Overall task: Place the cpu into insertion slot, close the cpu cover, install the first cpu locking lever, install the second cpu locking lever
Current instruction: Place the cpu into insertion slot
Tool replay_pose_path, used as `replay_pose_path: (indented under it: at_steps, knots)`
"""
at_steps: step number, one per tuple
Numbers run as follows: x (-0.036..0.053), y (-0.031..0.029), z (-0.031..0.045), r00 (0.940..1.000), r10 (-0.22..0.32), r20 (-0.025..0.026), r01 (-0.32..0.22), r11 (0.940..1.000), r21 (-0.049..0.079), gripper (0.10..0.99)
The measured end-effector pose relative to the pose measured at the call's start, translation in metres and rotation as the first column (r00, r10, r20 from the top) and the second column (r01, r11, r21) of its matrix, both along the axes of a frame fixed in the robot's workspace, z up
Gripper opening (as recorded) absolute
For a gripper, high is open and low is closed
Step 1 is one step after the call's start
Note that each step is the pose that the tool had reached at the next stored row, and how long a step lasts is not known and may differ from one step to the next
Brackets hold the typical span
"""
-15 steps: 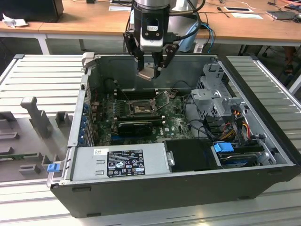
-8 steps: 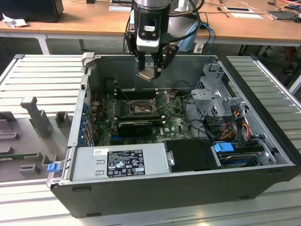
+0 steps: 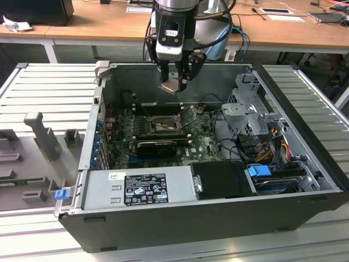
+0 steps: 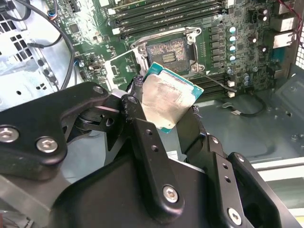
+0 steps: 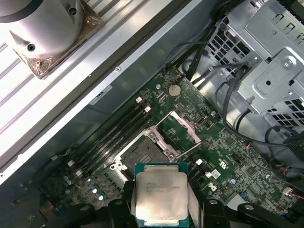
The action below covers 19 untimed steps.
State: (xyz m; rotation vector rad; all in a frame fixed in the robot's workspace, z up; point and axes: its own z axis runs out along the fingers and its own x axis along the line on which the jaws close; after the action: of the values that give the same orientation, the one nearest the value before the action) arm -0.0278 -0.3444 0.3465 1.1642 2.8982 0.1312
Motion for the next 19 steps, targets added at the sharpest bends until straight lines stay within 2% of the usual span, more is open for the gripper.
replay_pose_path:
  at_steps: [12,19]
  knots:
    - [0.0000,0.0000,-0.0003,0.9977,-0.068,0.0001,0.068,0.9977,0.000,0.525]
    - [0.0000,0.0000,-0.0006,0.9943,-0.107,0.0002,0.107,0.9943,0.000,0.525]
